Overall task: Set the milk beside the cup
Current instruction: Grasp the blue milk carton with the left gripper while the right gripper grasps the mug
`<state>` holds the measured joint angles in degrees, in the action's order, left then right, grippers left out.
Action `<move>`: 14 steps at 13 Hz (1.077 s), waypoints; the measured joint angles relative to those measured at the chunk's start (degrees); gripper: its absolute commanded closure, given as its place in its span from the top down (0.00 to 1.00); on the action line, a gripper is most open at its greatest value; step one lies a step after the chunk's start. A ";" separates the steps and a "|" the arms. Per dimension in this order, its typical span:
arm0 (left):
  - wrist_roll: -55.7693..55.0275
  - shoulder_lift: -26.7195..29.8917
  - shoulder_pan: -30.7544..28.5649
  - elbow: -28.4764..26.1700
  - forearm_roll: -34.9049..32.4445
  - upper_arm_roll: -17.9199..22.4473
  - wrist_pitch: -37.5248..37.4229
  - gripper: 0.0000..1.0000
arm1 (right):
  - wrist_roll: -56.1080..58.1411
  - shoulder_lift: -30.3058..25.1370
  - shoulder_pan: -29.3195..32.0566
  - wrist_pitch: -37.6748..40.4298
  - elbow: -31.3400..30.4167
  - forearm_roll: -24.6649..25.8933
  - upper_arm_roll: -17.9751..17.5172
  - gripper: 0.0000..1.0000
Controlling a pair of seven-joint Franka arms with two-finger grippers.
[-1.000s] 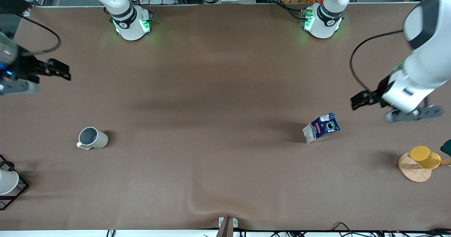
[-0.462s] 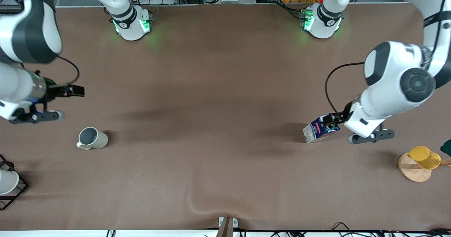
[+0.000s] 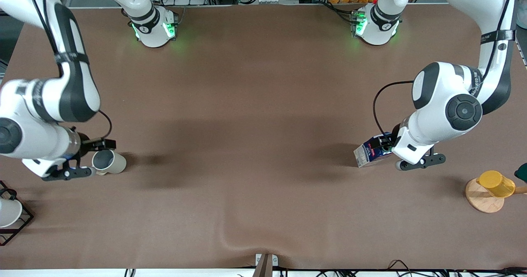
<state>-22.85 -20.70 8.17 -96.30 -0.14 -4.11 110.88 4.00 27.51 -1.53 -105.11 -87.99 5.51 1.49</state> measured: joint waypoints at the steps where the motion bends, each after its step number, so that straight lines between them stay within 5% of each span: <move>1: 0.00 -0.03 -0.05 -0.43 -0.15 0.02 0.06 1.00 | 0.04 1.61 1.24 -2.20 -0.72 0.00 0.02 1.00; 13: -0.01 -0.84 -0.05 -2.96 -1.82 0.02 2.90 1.00 | 0.27 6.12 3.62 -13.90 -8.01 -3.95 -0.26 1.00; 14: -0.01 -0.97 -0.05 -2.98 -1.82 0.02 3.07 1.00 | 0.27 6.34 3.74 -14.58 -8.54 -4.05 -0.25 0.64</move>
<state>-22.86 -21.67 8.11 -99.28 -1.96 -4.09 113.95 4.27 33.85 2.21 -119.69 -96.53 1.46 1.24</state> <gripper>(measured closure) 0.000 0.000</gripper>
